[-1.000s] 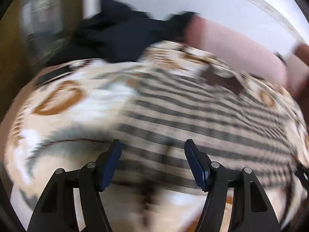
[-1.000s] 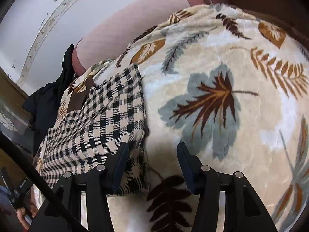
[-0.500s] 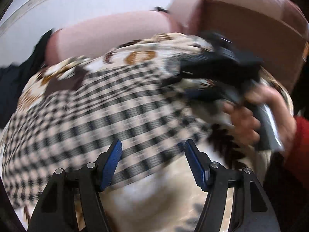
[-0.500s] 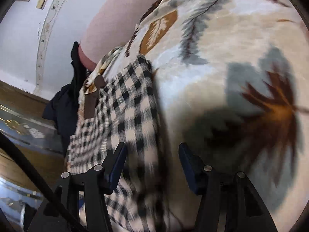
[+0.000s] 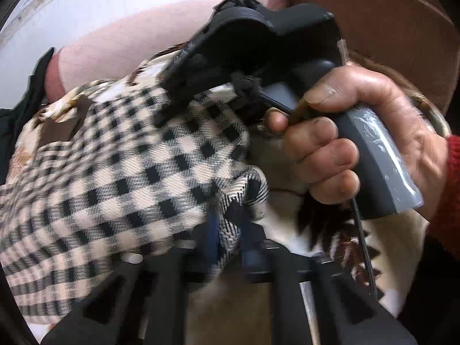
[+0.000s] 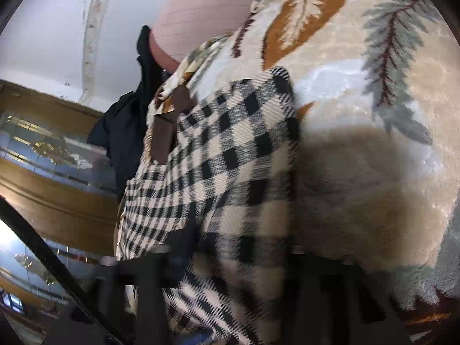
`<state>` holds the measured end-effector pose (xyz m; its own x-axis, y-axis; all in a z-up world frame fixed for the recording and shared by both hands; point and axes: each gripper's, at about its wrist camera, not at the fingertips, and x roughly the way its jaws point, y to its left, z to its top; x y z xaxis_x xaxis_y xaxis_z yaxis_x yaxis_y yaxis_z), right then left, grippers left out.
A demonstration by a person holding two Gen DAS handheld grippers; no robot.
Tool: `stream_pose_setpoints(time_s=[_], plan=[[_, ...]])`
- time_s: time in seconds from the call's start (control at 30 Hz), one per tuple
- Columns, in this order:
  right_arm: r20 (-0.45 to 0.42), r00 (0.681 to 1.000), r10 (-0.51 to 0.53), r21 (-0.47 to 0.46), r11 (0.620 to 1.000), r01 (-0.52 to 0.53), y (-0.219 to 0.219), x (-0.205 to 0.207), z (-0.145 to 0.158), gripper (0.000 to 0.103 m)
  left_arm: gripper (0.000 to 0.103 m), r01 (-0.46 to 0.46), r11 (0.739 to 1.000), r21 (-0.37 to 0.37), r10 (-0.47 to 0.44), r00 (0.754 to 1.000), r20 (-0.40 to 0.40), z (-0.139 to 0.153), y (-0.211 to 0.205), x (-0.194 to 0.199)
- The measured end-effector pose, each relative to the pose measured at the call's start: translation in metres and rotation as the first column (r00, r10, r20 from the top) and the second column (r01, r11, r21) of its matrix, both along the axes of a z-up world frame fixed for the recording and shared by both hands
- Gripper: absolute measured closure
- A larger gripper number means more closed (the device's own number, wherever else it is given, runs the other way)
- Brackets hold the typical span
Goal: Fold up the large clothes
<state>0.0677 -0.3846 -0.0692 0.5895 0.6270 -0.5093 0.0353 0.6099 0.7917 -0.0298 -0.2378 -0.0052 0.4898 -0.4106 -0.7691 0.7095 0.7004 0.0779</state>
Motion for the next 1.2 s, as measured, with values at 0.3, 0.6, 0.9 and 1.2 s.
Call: stream_pose_setpoints(time_s=[0.3, 0.6, 0.9, 1.2], plan=[[0.036, 0.997, -0.075, -0.079, 0.994, 0.077, 0.030, -0.005, 0.058, 0.083, 0.095, -0.122, 0.975, -0.188, 0.113, 0.992, -0.058, 0.067, 0.065, 0.014], [0.104, 0.989, 0.109, -0.302, 0.951, -0.073, 0.179, 0.048, 0.157, 0.083, 0.096, -0.359, 0.863, -0.354, 0.329, 0.933, -0.145, 0.106, 0.230, 0.039], [-0.004, 0.965, 0.262, -0.515, 0.827, -0.227, 0.343, 0.111, 0.131, 0.083, 0.081, -0.570, 0.759, -0.315, 0.559, 0.818, -0.132, 0.077, 0.360, 0.062], [-0.056, 0.940, 0.338, -0.597, 0.743, -0.303, 0.392, 0.126, 0.106, 0.073, 0.074, -0.688, 0.628, -0.363, 0.662, 0.718, -0.216, 0.087, 0.425, 0.076]])
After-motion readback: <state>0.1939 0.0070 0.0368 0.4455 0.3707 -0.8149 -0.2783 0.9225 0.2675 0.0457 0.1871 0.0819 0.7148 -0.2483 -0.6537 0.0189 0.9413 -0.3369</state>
